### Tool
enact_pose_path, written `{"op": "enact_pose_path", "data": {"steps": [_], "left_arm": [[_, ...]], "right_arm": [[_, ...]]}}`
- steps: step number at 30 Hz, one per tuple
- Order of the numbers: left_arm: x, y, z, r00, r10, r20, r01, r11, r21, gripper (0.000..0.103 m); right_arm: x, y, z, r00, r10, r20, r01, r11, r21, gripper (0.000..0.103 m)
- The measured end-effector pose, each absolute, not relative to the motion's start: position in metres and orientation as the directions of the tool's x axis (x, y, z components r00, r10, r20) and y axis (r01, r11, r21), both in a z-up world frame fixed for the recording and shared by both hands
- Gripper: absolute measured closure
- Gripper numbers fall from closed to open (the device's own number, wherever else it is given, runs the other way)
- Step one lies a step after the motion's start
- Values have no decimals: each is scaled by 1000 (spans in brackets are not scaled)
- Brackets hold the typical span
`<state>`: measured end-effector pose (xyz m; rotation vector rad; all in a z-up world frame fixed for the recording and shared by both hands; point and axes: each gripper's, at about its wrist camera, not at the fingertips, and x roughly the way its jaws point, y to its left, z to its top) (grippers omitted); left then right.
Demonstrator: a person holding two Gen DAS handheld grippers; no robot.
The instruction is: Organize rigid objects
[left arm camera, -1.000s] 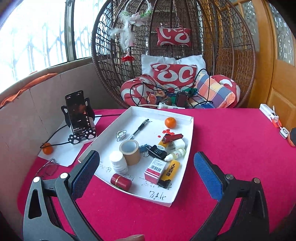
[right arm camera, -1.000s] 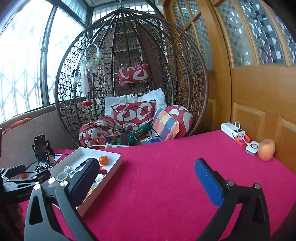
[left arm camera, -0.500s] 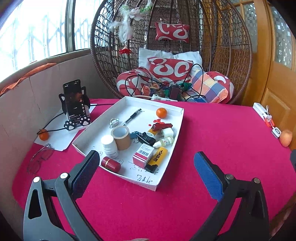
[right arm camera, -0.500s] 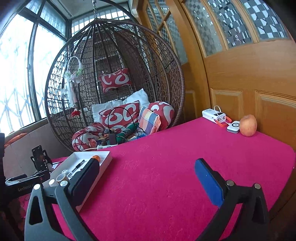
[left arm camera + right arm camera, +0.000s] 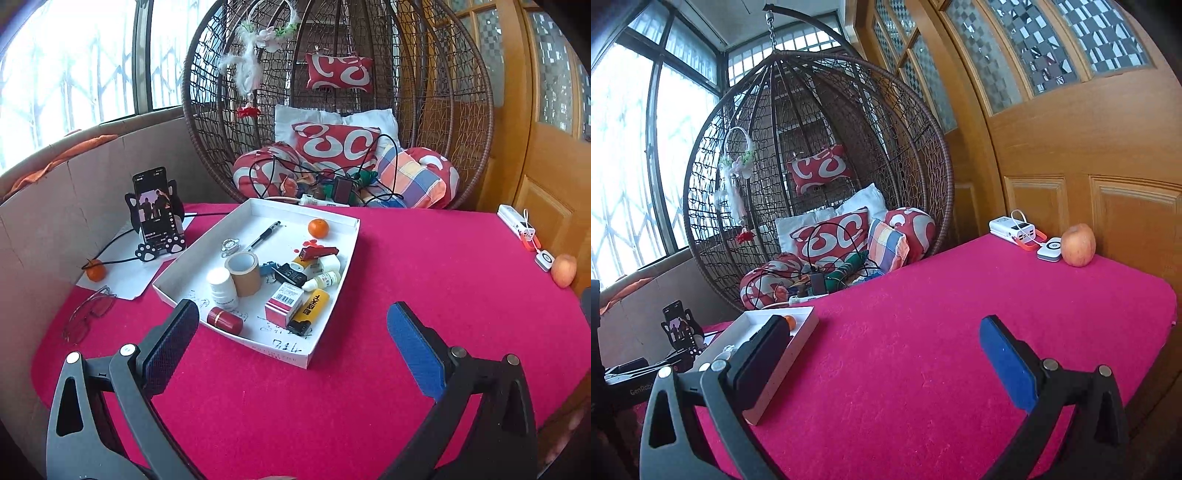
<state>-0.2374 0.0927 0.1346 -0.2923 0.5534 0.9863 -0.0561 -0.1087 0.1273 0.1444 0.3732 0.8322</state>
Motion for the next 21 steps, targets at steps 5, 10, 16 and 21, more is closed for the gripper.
{"op": "enact_pose_path", "data": {"steps": [5, 10, 16, 21], "left_arm": [[-241, 91, 135, 434, 702, -565, -848, 531, 8, 0], [-243, 91, 134, 433, 701, -567, -850, 526, 2, 0], [-242, 92, 131, 432, 698, -572, -849, 529, 4, 0], [-238, 91, 130, 450, 694, -562, -834, 552, 13, 0]], "right_arm": [[-58, -111, 127, 608, 749, -263, -699, 662, 270, 0], [-59, -110, 127, 606, 749, -268, -700, 663, 267, 0], [-58, -107, 122, 604, 743, -288, -697, 667, 262, 0], [-55, -105, 119, 598, 740, -307, -694, 670, 264, 0]]}}
